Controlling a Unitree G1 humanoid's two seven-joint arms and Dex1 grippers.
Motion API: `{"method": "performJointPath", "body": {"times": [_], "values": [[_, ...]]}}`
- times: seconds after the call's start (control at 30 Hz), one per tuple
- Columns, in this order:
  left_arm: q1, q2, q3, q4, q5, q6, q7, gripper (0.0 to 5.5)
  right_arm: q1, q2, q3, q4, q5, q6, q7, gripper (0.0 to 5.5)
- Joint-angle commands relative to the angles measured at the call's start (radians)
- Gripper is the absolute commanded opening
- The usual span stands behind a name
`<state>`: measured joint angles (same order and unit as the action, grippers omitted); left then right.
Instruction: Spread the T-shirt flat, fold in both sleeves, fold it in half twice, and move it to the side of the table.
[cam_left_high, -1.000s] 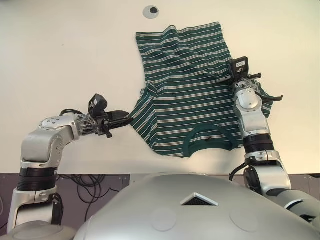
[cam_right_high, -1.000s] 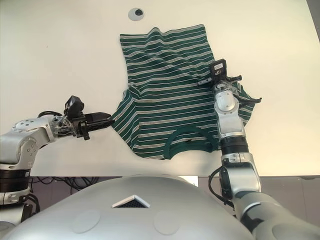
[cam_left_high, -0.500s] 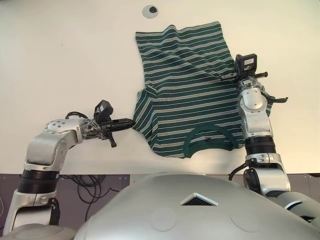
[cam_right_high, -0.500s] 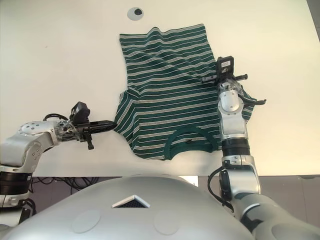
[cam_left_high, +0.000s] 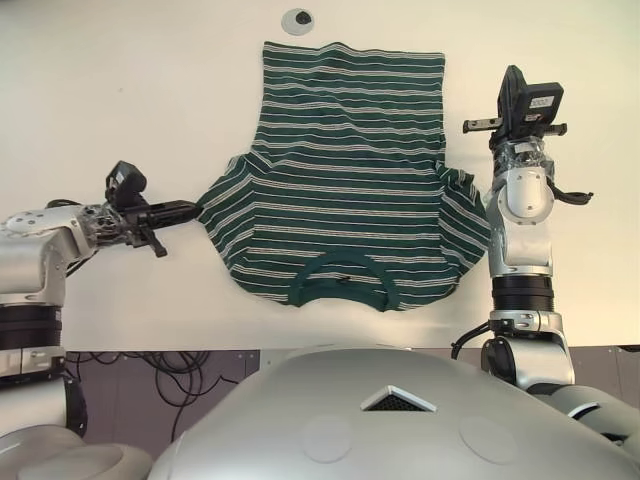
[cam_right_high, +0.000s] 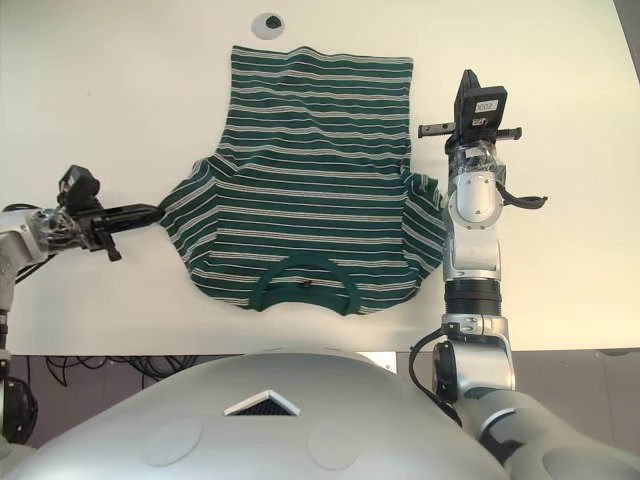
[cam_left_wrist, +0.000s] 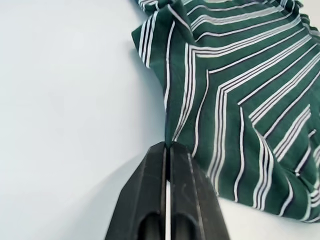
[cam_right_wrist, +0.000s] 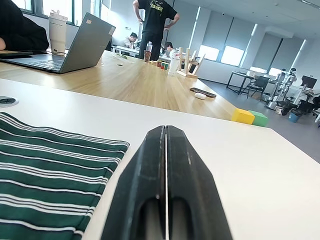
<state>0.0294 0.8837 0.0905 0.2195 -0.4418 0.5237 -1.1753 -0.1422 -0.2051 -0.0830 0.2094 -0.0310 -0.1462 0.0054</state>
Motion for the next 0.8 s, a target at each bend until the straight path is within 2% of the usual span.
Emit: {"method": "performJointPath", "body": {"times": [0.03, 0.43, 0.63, 0.73, 0.8], "values": [[0.005, 0.022, 0.025, -0.014, 0.003, -0.027, -0.026, 0.01, 0.000, 0.002, -0.023, 0.014, 0.000, 0.029, -0.019, 0.00], [0.077, -0.159, -0.095, -0.459, -0.073, 0.105, 0.128, 0.01, -0.016, -0.005, 0.002, 0.046, -0.036, 0.037, -0.004, 0.00], [0.090, -0.195, -0.268, -0.460, 0.091, 0.072, 0.239, 0.01, 0.002, -0.011, 0.011, 0.027, -0.036, 0.053, 0.015, 0.00], [0.095, -0.200, -0.310, -0.436, 0.144, 0.048, 0.273, 0.44, 0.060, 0.004, 0.009, -0.055, 0.004, 0.109, 0.054, 0.00], [0.104, -0.208, -0.320, -0.437, 0.147, 0.043, 0.288, 0.68, 0.147, 0.027, -0.002, -0.190, 0.084, 0.204, 0.093, 0.30]]}}
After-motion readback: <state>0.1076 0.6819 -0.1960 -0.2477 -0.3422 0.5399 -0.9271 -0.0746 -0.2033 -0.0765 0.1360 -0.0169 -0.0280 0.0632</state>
